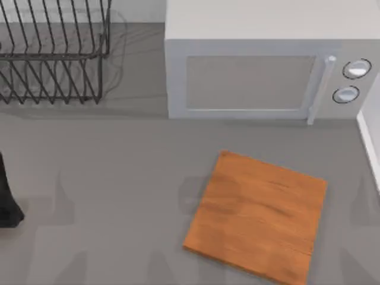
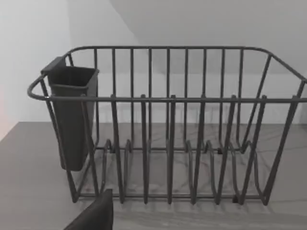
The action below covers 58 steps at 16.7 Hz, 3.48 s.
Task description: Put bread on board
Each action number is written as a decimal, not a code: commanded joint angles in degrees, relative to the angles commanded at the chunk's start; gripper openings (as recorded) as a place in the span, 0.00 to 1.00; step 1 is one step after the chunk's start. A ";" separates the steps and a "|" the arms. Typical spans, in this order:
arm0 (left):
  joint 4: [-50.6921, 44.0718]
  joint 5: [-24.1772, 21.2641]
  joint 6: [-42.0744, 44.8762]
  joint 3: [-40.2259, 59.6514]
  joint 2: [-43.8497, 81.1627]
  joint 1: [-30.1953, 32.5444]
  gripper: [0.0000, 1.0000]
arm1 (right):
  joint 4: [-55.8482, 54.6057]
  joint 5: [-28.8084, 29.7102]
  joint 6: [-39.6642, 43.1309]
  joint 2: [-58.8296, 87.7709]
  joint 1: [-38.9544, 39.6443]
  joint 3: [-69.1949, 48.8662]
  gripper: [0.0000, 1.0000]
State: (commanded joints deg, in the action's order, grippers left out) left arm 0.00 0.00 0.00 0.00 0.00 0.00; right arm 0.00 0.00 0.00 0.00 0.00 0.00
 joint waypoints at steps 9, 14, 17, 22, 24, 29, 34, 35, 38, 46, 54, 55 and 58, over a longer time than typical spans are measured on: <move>-12.06 0.04 2.32 13.88 17.16 -2.28 1.00 | 0.00 0.00 0.00 0.00 0.00 0.00 1.00; -28.31 -0.05 5.19 30.70 45.53 -5.06 1.00 | 0.00 0.00 0.00 0.00 0.00 0.00 1.00; -38.34 -0.04 6.92 40.74 63.15 -6.82 1.00 | 0.00 0.00 0.00 0.00 0.00 0.00 1.00; -51.62 0.03 9.30 55.11 84.65 -9.29 1.00 | 0.00 0.00 0.00 0.00 0.00 0.00 1.00; -55.06 0.04 9.96 59.34 90.31 -9.97 1.00 | 0.00 0.00 0.00 0.00 0.00 0.00 1.00; -57.94 0.03 10.52 63.16 95.22 -10.58 1.00 | 0.00 0.00 0.00 0.00 0.00 0.00 1.00; -56.84 0.03 10.42 62.32 95.57 -10.39 1.00 | 0.00 0.00 0.00 0.00 0.00 0.00 1.00; -55.53 0.03 10.42 61.52 96.20 -10.45 1.00 | 0.00 0.00 0.00 0.00 0.00 0.00 1.00; -48.73 0.03 10.58 58.08 99.02 -10.57 1.00 | 0.00 0.00 0.00 0.00 0.00 0.00 1.00; -41.44 0.02 10.76 53.81 102.37 -10.71 1.00 | 0.00 0.00 0.00 0.00 0.00 0.00 1.00; -41.44 0.02 10.76 53.81 102.37 -10.71 0.40 | 0.00 0.00 0.00 0.00 0.00 0.00 1.00; -41.44 0.02 10.76 53.81 102.37 -10.71 0.32 | 0.00 0.00 0.00 0.00 0.00 0.00 1.00; -41.44 0.02 10.76 53.81 102.37 -10.71 0.10 | 0.00 0.00 0.00 0.00 0.00 0.00 1.00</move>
State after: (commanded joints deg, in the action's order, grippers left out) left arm -41.44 0.02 10.76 53.81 102.37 -10.71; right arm 0.00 0.00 0.00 0.00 0.00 0.00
